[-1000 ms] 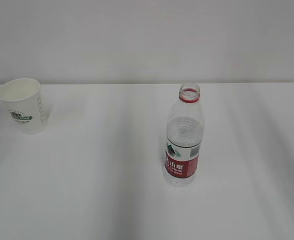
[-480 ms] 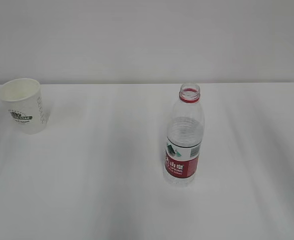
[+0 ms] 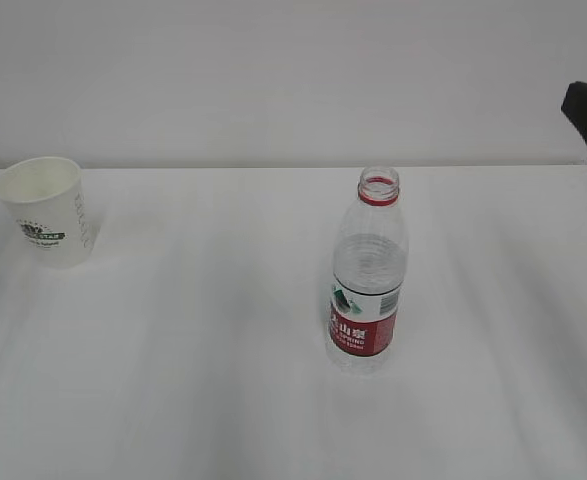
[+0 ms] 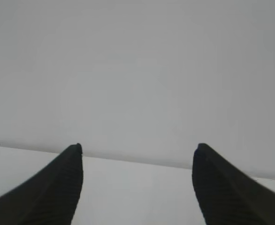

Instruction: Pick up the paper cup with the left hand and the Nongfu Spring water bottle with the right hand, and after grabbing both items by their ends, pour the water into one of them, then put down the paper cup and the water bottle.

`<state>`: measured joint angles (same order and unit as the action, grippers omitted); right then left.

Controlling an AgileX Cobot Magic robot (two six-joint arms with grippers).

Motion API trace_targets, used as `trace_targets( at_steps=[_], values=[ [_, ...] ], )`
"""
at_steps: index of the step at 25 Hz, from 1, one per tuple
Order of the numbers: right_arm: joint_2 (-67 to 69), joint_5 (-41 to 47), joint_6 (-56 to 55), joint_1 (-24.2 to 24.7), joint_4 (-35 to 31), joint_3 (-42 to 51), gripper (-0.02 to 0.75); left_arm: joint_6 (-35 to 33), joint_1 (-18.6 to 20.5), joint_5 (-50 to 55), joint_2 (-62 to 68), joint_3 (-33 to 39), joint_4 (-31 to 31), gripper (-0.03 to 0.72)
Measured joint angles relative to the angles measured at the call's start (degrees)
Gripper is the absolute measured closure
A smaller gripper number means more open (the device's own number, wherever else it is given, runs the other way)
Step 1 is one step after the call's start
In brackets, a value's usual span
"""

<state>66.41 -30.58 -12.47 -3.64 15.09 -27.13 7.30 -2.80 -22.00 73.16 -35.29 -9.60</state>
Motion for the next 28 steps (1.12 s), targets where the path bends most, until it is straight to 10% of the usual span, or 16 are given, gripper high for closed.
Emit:
trace_targets(
  at_steps=[28],
  values=[
    [15.07,-26.45,1.68,0.0,7.34,18.8,0.188,0.0,0.0,-27.15,9.27,18.14,-0.4,0.289]
  ],
)
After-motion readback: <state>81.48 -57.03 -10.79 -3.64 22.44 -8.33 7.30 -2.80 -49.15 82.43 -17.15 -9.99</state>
